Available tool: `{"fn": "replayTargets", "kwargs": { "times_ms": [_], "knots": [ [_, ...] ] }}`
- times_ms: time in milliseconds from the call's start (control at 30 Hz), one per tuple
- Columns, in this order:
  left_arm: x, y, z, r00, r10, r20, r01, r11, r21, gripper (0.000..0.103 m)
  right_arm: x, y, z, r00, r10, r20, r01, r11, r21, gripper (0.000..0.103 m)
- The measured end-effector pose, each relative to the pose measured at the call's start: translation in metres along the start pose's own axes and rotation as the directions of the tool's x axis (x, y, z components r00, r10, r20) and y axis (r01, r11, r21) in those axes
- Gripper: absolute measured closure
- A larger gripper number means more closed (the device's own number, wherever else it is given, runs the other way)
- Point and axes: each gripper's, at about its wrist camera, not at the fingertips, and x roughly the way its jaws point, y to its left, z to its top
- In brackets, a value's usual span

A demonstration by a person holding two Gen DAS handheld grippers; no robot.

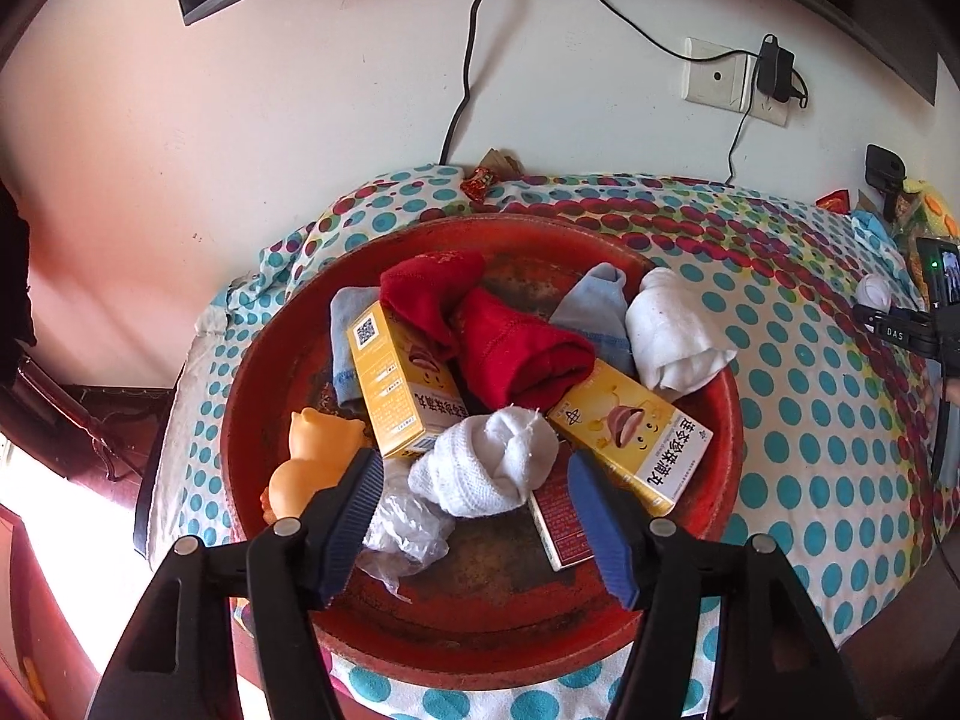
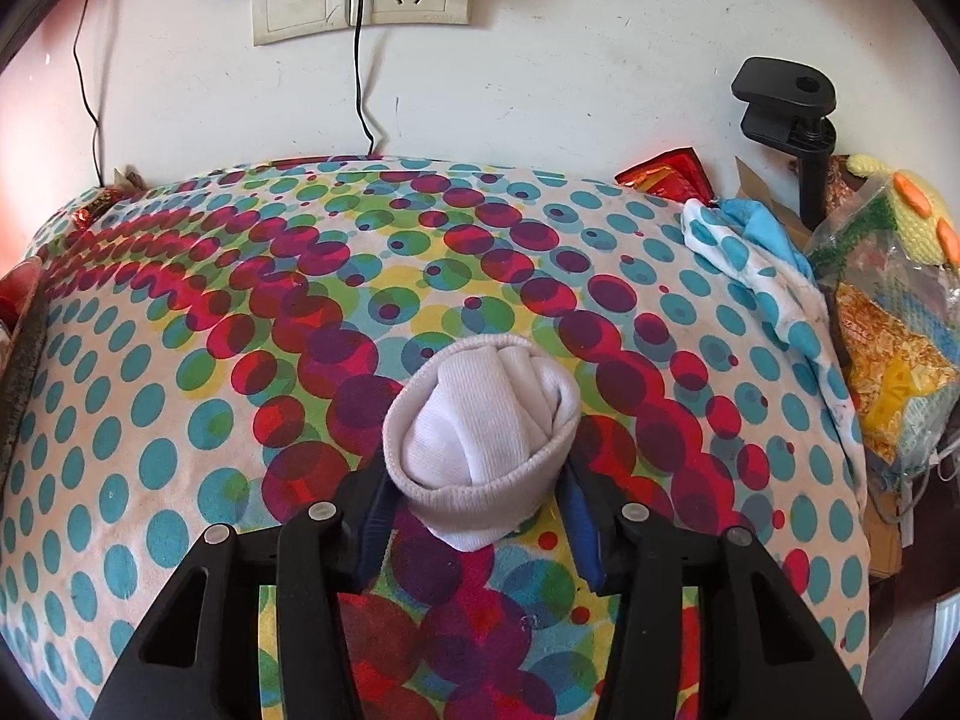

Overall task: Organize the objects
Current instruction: 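Carry the held white sock over the red tray with the right tool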

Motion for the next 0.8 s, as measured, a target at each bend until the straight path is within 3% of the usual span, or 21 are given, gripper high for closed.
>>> {"fn": "replayTargets", "kwargs": {
  "times_ms": [200, 567, 800],
  "knots": [
    [0.000, 0.011, -0.002, 1.000, 0.007, -0.020, -0.007, 0.999, -0.033, 0.037, -0.016, 0.023, -0.002, 1.000, 0.005, -0.005, -0.005, 1.000, 0.006, 0.059],
    [-0.019, 0.022, 0.001, 1.000, 0.010, 0.002, -0.010, 0.999, -0.048, 0.037, -0.065, 0.107, -0.004, 0.980, 0.201, 0.004, -0.201, 0.978, -0.060, 0.058],
    [-0.027, 0.041, 0.002, 0.999, 0.032, 0.005, -0.031, 0.995, -0.094, 0.037, -0.099, 0.169, -0.004, 0.948, 0.318, 0.022, -0.312, 0.940, -0.142, 0.058]
  ]
}}
